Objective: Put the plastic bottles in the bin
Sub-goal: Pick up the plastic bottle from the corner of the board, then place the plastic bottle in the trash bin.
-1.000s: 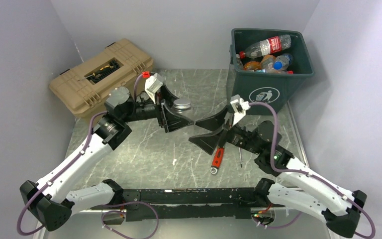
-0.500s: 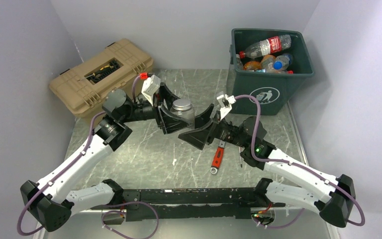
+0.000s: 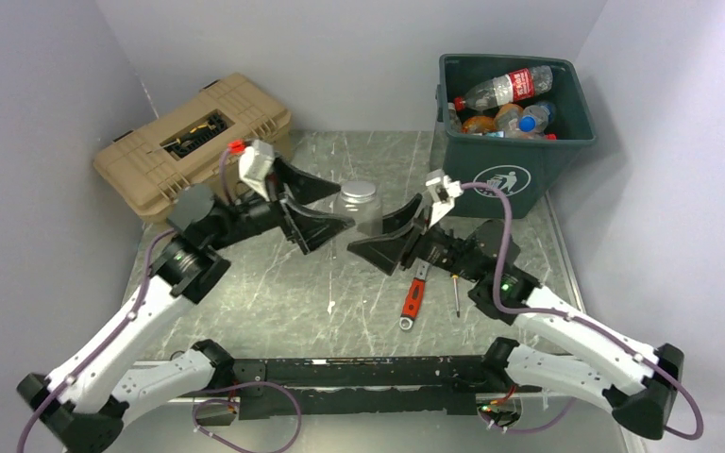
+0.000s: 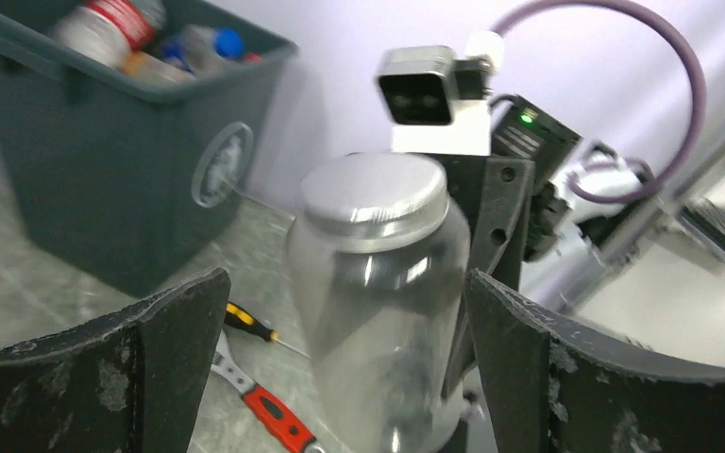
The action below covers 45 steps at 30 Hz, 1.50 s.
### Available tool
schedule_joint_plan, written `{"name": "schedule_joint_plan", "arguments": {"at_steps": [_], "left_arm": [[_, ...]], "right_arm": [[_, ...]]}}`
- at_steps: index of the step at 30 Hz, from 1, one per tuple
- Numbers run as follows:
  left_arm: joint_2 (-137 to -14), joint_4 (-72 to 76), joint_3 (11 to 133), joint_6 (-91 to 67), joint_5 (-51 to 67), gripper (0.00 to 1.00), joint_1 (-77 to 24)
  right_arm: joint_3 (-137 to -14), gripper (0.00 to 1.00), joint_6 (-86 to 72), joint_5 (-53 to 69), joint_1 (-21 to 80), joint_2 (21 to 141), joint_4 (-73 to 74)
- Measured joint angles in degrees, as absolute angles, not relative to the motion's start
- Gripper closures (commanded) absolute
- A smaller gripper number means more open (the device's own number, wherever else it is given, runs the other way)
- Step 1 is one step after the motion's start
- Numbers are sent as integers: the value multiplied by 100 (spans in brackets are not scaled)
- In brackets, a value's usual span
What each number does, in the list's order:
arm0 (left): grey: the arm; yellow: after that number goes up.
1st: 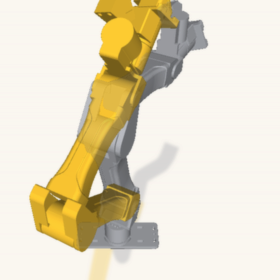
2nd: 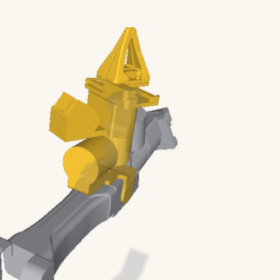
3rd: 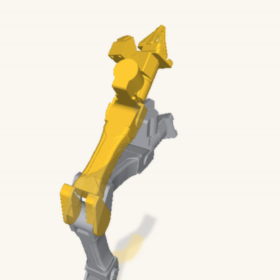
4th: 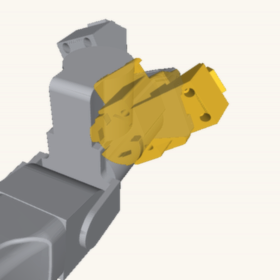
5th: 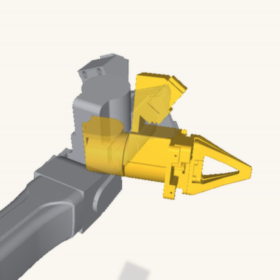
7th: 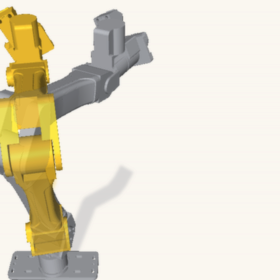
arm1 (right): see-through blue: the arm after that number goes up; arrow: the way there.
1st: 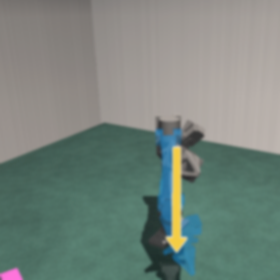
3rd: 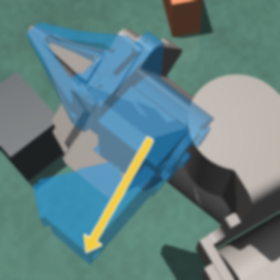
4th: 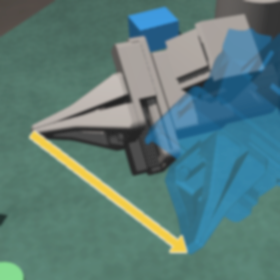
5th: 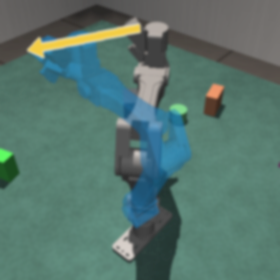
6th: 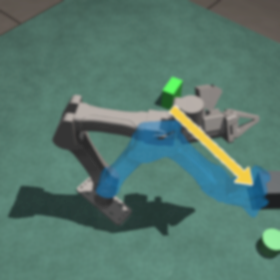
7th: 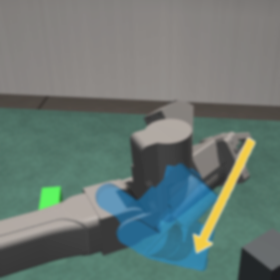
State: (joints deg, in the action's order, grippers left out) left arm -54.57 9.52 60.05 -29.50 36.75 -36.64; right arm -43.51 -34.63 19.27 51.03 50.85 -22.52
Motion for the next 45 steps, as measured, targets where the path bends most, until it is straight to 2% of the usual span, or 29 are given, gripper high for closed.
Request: {"name": "schedule_joint_plan", "arguments": {"at_steps": [6, 10, 13, 15, 19, 23, 32, 36, 45], "left_arm": [[-4281, 561, 6005, -2799, 1710, 1, -3664], [-3468, 419, 5859, -2617, 366, 1, -3664], [-3323, 49, 5902, -2357, -495, 1, -3664], [-3481, -351, 5964, -2180, -952, 1, -3664], [-4348, -1463, 6348, -1761, -1946, 1, -3662], [-5050, -2137, 6353, -1293, -2486, 1, -3662], [-5035, -2397, 5743, -703, -2856, 1, -3662], [-4880, -2397, 5537, -690, -2877, 1, -3660], [-5015, -2477, 5537, -751, -2749, 2, -3656]], "right_arm": [[-5861, 66, -2300, 445, 5048, 4862, -556], [-7358, 66, -1162, -1361, 4853, 5242, 93], [-8132, 66, -480, -2309, 4252, 5655, 86], [-8567, 65, -303, -2683, 3454, 5994, 148], [-9098, 66, -419, -2884, 2051, 6755, 298], [-9142, 66, -711, -2886, 1205, 7577, 513], [-9100, 66, -1103, -2536, -40, 8230, 819], [-9100, 66, -1284, -2519, -384, 8324, 814], [-9098, 67, -1925, -2095, -405, 9050, 617]]}}
